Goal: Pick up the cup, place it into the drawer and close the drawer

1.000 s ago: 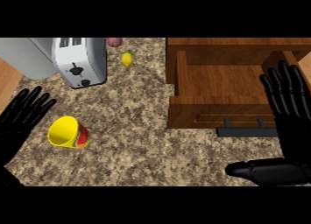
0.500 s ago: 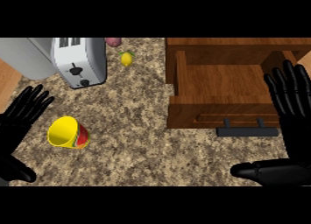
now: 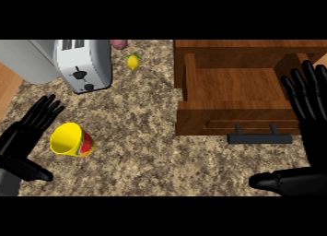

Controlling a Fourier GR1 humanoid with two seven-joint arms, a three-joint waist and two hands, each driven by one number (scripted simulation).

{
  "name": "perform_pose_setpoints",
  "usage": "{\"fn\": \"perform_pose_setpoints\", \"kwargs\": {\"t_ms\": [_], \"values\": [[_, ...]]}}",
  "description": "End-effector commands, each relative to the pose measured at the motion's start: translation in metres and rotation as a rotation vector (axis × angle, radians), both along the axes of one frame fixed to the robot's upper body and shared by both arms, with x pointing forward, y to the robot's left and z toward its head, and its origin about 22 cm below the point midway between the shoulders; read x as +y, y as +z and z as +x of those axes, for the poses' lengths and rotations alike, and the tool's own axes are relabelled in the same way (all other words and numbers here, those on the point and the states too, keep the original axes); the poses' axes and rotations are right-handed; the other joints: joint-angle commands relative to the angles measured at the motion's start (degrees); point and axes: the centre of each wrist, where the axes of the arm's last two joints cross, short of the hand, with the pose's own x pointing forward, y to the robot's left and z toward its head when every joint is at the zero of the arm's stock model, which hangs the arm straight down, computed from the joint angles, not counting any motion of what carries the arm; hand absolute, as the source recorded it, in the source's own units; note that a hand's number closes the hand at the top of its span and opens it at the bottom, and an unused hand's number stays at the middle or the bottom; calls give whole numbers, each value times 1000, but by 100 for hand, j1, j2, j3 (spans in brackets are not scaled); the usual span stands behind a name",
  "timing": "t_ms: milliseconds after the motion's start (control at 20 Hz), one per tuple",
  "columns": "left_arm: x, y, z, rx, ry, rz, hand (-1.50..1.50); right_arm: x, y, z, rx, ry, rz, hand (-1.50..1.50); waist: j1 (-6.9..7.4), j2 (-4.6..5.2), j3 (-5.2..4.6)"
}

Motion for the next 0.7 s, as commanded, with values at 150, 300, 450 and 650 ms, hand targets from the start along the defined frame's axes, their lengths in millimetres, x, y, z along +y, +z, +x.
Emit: {"fn": "perform_pose_setpoints", "kwargs": {"t_ms": [150, 300, 450, 650], "values": [[11, -32, -8, 4, -28, -3, -150, 5, 14, 4, -1, 10, -13, -150, 6, -1, -1], [-4, -44, 10, 22, -27, 5, -150, 10, 5, -9, -14, -5, 4, -150, -39, 4, -4], [7, -51, 4, 32, 4, -10, -150, -7, 16, 2, -12, 9, 6, -150, -17, 5, -2], [6, -61, 5, 0, 31, -16, -150, 11, 0, -3, 4, 19, 1, -150, -29, 11, -5]]}}
